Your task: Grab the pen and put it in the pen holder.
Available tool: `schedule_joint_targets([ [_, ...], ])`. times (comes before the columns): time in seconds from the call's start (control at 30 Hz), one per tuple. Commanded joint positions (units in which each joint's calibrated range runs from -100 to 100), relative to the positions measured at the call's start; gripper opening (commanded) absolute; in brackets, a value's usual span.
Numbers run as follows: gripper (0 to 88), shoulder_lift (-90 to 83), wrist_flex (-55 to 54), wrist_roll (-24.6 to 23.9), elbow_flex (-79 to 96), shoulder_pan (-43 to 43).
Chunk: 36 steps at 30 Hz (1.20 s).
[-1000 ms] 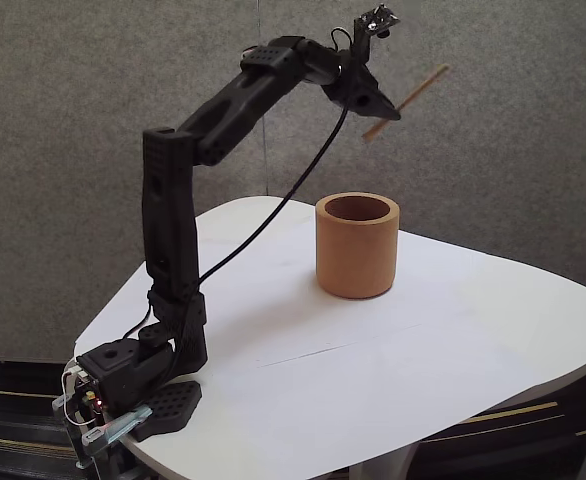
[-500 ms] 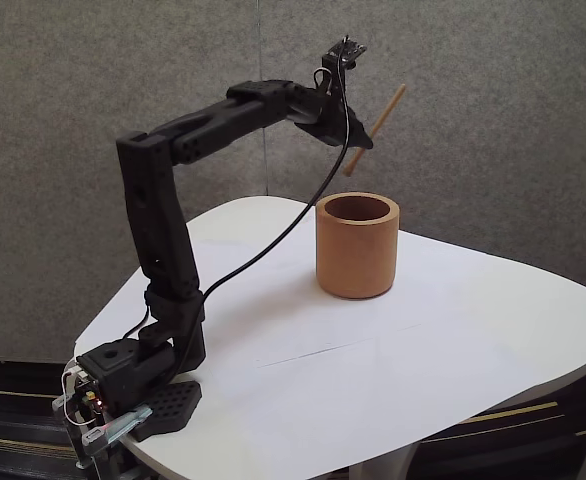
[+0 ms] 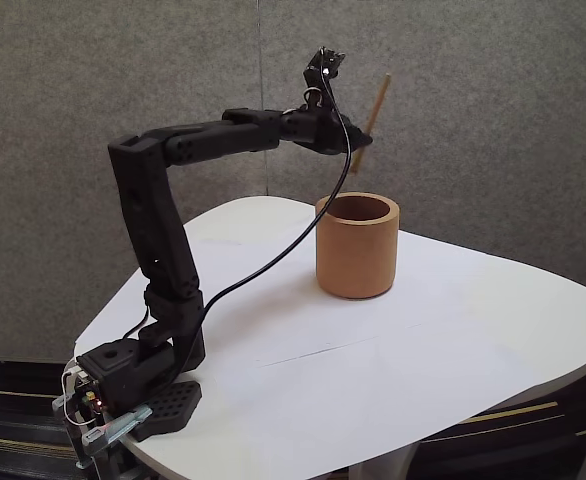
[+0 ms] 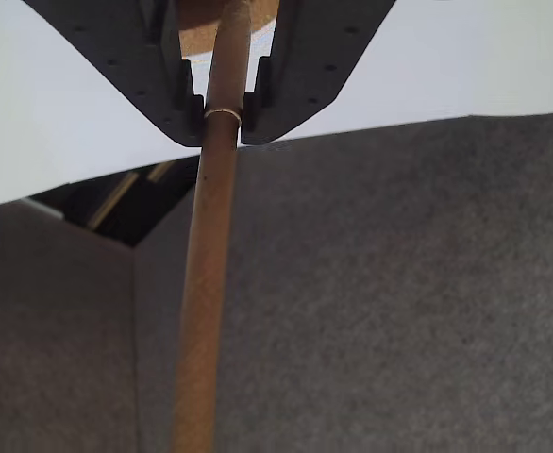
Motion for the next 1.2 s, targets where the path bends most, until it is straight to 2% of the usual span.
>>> schedule_joint_targets([
  [0.0, 0.5, -3.31, -3.81, 2.85, 3.61, 1.44],
  [0.13, 0.5, -5.51, -6.53, 5.06, 9.39, 1.81],
  [0.47, 0.5, -6.16, -12.71, 5.27, 20.94, 2.25],
  [0.67, 0.5, -6.16, -17.46, 8.06, 28.79, 2.25],
  [1.17, 0.5, -5.43, -17.46, 8.06, 28.43, 2.17],
])
